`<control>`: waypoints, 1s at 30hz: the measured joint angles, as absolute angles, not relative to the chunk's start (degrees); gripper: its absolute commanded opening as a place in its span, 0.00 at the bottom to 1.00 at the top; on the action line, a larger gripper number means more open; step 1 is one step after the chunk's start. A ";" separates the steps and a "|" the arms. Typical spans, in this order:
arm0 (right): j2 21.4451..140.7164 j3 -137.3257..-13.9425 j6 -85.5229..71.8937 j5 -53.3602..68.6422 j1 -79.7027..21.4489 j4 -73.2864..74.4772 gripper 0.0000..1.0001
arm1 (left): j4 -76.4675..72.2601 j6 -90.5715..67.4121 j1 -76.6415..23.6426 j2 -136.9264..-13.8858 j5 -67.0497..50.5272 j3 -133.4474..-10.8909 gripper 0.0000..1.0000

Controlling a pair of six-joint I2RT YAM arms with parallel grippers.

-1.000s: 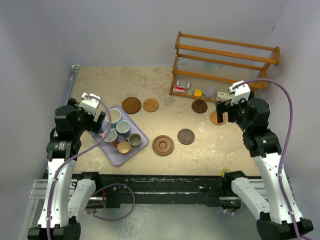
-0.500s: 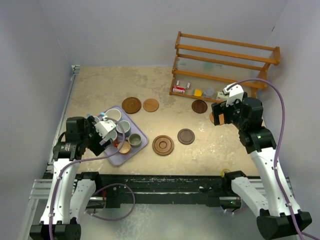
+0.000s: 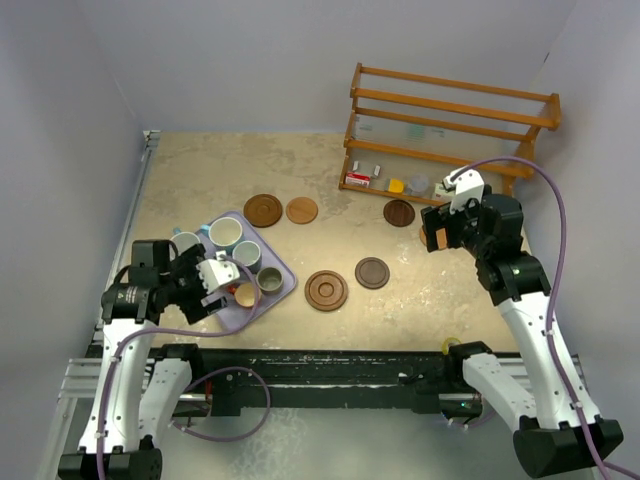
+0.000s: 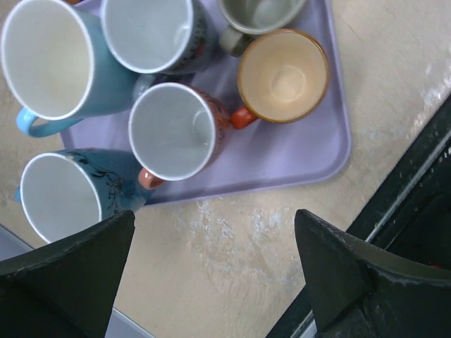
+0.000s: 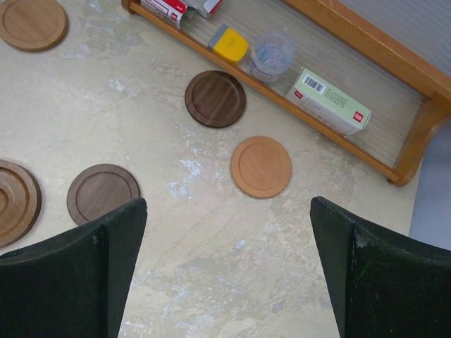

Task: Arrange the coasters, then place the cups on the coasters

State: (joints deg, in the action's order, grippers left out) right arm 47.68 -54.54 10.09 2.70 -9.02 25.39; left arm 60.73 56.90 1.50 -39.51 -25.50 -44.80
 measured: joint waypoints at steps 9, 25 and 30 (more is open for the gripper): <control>49.45 -54.28 10.74 2.46 -9.02 25.36 1.00 | 72.16 73.58 1.50 -41.60 -27.57 -44.82 0.80; 52.07 -54.13 11.73 0.99 -9.02 25.34 1.00 | 65.12 79.94 -12.08 -55.61 -18.11 -38.92 0.65; 52.40 -54.08 12.08 0.99 -9.02 25.36 1.00 | 60.73 79.88 -14.46 -58.43 -16.14 -36.42 0.57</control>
State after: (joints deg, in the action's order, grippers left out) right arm 52.40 -54.08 12.08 0.99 -9.02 25.36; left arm 60.73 79.88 -14.46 -58.43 -16.14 -36.42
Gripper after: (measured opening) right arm 0.998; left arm 0.612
